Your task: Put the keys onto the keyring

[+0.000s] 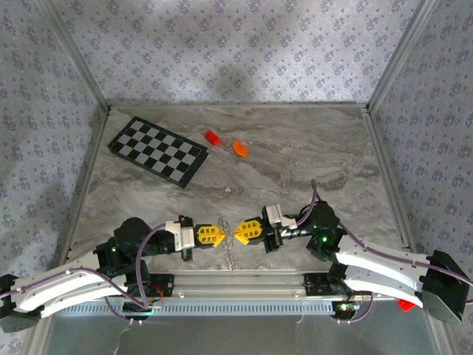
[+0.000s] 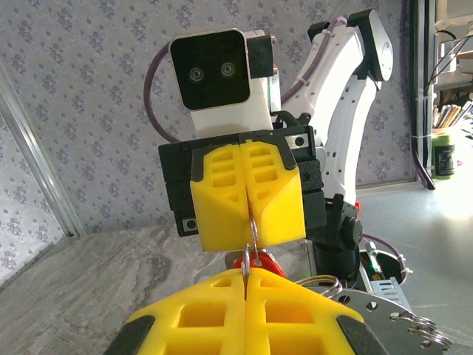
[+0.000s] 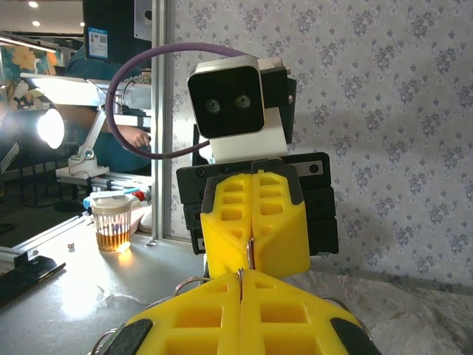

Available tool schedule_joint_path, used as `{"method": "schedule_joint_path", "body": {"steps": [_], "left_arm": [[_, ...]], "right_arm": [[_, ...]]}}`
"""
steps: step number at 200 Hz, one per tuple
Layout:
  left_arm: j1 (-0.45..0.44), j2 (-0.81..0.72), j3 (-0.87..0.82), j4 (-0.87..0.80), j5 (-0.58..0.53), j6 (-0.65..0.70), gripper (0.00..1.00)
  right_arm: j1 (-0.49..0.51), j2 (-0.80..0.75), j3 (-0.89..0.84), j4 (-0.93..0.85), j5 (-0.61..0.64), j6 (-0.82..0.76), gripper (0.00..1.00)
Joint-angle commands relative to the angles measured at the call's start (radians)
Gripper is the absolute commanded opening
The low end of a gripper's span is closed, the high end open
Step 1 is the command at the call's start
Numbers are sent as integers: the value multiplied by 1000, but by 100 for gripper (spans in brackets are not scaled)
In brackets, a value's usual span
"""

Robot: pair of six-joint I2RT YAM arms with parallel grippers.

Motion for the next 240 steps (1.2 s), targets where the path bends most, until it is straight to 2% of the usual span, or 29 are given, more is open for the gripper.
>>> {"method": "schedule_joint_path", "body": {"steps": [1,79,240], "left_arm": [[-5,-10,20,31,-4,11,0],[-5,-14,16,30,-5,8,0],[-5,-4,16,37,-4,7,0]], "right_arm": [[9,-1,27,22,-10,11,0],[6,-29,1,33,44,-1,0],[16,2,31,12,-11,-7,0]]}}
